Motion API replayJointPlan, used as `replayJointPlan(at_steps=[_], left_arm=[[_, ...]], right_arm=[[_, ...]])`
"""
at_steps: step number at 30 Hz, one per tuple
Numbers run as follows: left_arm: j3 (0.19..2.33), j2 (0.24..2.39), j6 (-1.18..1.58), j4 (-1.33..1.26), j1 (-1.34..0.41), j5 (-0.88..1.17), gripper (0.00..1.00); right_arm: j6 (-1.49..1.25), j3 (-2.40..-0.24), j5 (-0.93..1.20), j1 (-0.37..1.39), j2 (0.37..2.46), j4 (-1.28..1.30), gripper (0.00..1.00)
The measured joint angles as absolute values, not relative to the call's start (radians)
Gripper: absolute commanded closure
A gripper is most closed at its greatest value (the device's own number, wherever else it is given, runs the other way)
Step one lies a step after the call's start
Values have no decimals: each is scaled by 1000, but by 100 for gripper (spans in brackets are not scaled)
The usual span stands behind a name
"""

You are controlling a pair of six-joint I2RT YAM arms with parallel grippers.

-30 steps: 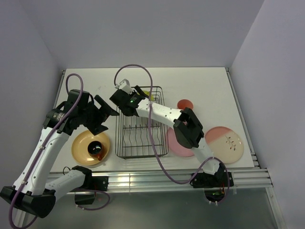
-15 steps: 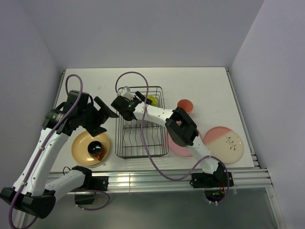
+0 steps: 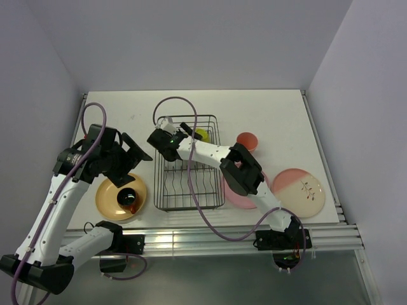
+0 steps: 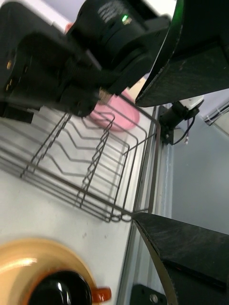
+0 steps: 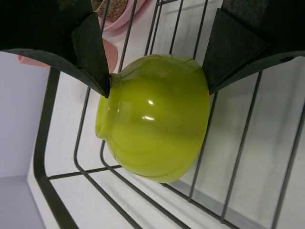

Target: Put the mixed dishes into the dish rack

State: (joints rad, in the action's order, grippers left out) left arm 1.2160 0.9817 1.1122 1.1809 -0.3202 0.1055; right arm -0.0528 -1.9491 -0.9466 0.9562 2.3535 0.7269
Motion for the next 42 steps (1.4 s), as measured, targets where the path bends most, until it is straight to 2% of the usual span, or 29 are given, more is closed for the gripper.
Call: replayJointPlan(at_steps=[10, 21, 26, 34, 39, 42], left_arm=[[1214, 992, 1138, 1293, -319, 0, 1], [1105, 936, 1183, 1332, -319, -123, 1], [1039, 915, 1202, 1346, -319, -189, 4], [989, 1007, 1198, 1295, -318, -254, 25], [945, 1080, 1192, 1199, -318, -240, 30], [922, 1128, 1190, 1148, -318, -231, 30]], right_arm=[[-85, -1984, -723, 968, 2314, 764, 9], [-167, -2009, -513, 972, 2181, 833, 7], [-255, -1951, -423, 954, 1961, 874, 7], [-325, -1705, -348, 923, 1499, 876, 8], [-348, -1579, -330, 921, 1359, 896, 7], [-363, -1545, -317, 907, 1312, 918, 8]])
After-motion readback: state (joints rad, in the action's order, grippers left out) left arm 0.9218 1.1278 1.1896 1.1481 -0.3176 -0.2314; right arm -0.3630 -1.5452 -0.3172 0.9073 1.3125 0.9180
